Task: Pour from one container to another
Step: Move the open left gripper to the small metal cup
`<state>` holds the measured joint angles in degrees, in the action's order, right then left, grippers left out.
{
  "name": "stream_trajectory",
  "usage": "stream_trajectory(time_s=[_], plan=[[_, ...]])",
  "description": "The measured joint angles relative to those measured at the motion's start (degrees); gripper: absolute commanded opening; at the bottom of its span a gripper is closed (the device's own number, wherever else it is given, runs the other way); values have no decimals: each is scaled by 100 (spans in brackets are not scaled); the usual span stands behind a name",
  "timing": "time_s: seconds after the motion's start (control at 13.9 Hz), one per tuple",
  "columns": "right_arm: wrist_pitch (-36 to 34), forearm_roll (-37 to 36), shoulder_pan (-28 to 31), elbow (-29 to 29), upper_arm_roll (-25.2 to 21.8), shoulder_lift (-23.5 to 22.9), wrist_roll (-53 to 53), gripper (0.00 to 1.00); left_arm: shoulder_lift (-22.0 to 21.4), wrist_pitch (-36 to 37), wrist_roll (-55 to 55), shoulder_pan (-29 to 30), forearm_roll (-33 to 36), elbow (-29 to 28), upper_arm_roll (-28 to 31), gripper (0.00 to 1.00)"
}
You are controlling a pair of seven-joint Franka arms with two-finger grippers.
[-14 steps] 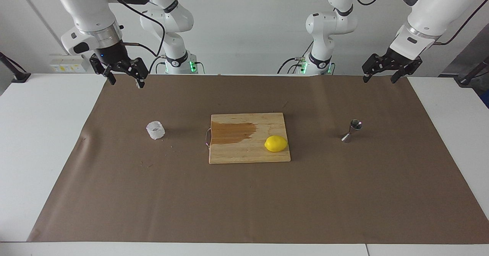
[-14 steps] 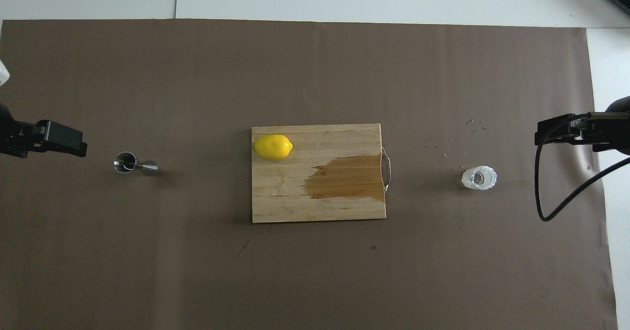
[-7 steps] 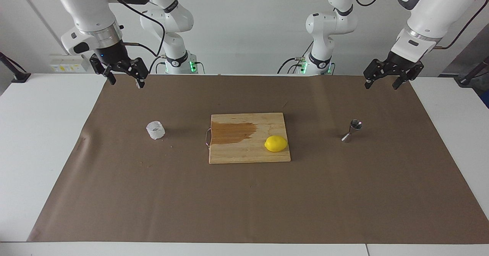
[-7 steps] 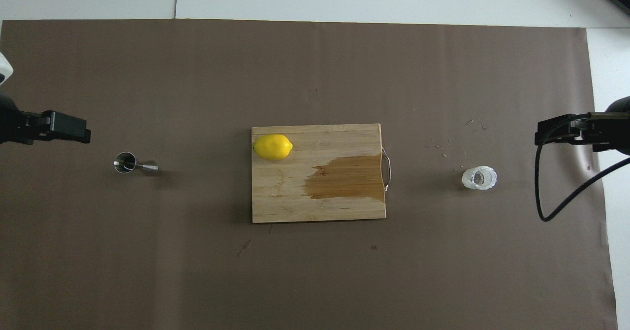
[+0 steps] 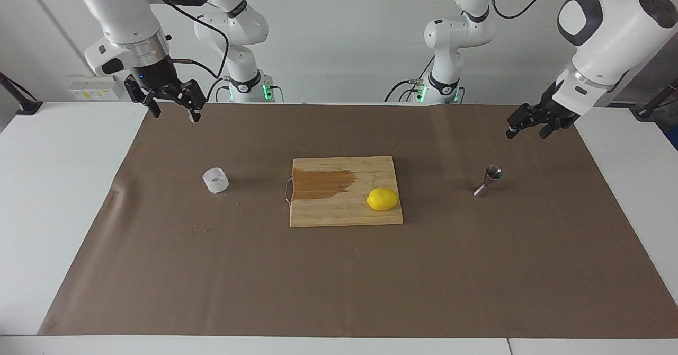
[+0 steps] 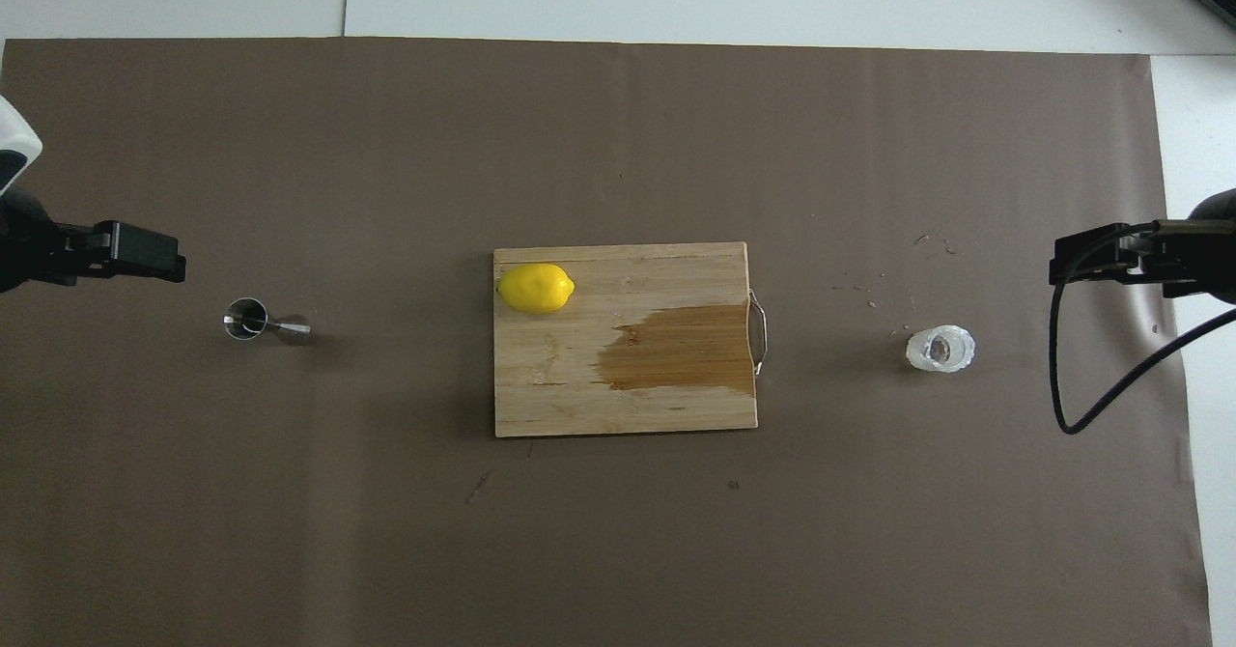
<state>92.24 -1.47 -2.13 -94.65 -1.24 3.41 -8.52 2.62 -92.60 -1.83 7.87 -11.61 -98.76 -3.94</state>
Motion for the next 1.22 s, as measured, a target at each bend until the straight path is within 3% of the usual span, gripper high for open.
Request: stream_trajectory(time_s=[0.22, 0.43, 0.79, 1.08, 1.22], plan=[[0, 0, 0, 0, 0, 0, 0, 100, 637, 444, -657, 557, -690, 14, -22, 100], [0, 0, 0, 0, 0, 0, 0, 100, 1111, 634, -1241, 750, -1065, 46, -51, 100], [0, 0, 0, 0, 0, 0, 0, 100, 1544, 789, -2787, 995, -2064, 149, -90, 100], [0, 0, 0, 0, 0, 0, 0, 100, 1799, 795, -3531, 1152, -2402, 178, -158, 100], [0, 0, 0, 0, 0, 0, 0, 100, 1976, 795, -3610, 1470, -2435, 240, -473, 100]])
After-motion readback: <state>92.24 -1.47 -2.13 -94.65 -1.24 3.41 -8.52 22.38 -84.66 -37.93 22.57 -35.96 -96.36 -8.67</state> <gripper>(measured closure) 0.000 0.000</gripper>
